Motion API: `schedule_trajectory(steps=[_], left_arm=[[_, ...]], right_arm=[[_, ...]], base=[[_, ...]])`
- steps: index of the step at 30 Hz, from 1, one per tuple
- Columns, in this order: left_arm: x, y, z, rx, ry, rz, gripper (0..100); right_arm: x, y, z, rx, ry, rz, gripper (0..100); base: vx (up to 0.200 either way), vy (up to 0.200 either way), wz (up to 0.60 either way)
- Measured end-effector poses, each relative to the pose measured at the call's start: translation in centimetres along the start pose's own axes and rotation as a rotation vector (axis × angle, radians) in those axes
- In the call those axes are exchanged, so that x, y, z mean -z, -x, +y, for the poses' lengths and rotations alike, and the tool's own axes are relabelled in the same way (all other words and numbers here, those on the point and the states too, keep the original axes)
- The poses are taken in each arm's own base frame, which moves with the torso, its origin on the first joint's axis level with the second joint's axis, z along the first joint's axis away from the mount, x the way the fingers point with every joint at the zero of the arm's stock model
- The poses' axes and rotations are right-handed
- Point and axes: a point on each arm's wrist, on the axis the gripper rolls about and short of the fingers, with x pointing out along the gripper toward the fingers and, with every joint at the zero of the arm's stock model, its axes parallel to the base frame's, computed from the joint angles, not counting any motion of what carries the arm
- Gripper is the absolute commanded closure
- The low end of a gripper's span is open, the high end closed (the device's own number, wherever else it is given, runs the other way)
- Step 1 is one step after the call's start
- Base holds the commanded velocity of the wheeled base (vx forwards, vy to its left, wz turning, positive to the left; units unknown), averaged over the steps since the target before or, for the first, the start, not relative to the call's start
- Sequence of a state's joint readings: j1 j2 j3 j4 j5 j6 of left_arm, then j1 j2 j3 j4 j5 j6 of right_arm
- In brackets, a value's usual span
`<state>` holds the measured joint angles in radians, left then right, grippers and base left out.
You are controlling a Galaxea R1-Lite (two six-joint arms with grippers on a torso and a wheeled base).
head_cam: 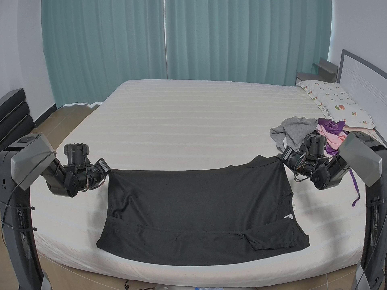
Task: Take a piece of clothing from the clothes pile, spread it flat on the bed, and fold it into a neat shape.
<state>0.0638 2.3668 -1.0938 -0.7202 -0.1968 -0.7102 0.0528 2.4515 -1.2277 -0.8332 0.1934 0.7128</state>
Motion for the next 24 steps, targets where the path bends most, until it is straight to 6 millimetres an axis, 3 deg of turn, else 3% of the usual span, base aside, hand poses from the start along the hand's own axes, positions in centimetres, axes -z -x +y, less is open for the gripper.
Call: schedule_trajectory(steps=[24], left_arm=[[0.1,1.3,-0.4,0.034,-0.033,-0.033,100]], right_arm=[[0.5,1.0,-0.6,0.019,-0.009,0.033,100]], base=[[0.0,0.0,0.0]])
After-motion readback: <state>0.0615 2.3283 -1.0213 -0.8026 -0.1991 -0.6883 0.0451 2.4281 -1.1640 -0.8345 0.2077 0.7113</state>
